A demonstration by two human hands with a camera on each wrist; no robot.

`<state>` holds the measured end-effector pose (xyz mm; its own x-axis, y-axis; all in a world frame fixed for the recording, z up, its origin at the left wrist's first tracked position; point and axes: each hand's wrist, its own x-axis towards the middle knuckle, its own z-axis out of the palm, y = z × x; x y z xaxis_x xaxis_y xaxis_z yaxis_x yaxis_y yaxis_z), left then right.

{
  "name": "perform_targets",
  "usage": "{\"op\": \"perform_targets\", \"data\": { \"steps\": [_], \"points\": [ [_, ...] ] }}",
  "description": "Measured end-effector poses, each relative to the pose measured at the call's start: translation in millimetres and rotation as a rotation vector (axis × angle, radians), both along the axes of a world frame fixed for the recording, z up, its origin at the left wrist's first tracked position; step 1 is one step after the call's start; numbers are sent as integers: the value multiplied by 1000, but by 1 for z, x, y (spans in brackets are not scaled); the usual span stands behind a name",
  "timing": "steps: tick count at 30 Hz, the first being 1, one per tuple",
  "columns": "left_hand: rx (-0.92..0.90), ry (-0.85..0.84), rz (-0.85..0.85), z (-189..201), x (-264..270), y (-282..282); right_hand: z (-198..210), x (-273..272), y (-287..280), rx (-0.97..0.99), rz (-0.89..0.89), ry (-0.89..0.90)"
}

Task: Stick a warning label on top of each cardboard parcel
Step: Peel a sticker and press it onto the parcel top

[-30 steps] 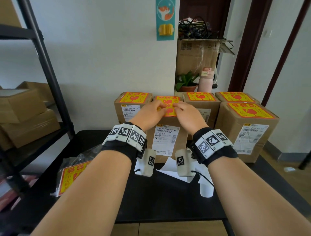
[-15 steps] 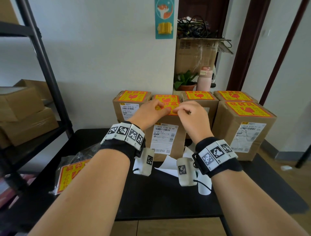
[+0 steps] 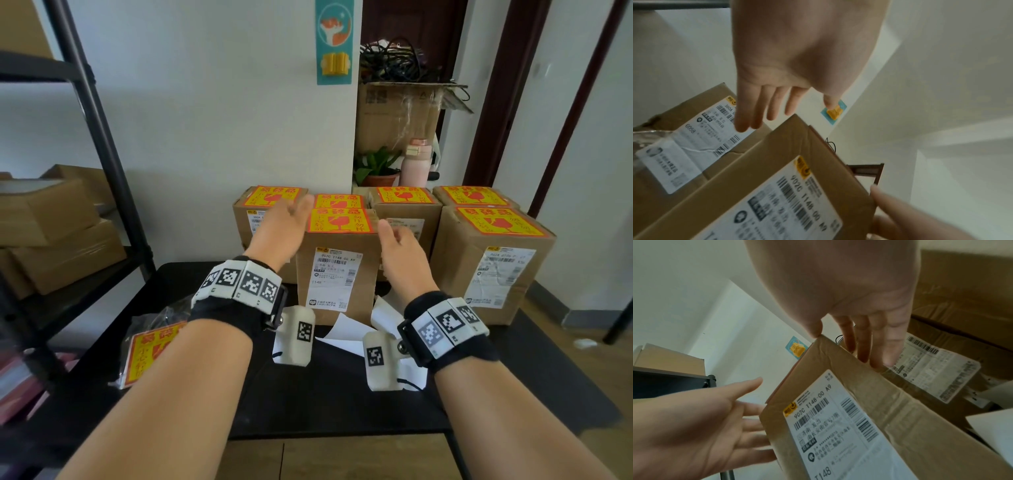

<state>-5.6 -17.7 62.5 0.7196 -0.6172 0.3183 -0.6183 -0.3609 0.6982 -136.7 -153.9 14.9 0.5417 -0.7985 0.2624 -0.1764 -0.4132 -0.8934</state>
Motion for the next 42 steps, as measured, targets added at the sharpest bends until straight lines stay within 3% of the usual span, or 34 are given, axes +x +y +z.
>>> {"op": "perform_targets", "data": {
  "steps": [5,11,15,19,30,36,42],
  "points": [
    [101,116,22,1,-20,15,4,-1,12,6,26,21],
    [-177,186,16,17,-29,36,23,-7,32,-64,13,-90],
    [-332,109,41,42,-35,63,51,-6,59,-120,18,-240],
    [-527,130,66,63,-33,103,74,6,90,-162,115,-345],
    [-519,60,266,58,31,187,81,105,154,-181,391,-210],
    [-489,135,359,30,78,189,62,143,165,-181,481,-120],
    [-496,284,357,10,112,167,36,180,156,-69,446,-30]
  ]
}}
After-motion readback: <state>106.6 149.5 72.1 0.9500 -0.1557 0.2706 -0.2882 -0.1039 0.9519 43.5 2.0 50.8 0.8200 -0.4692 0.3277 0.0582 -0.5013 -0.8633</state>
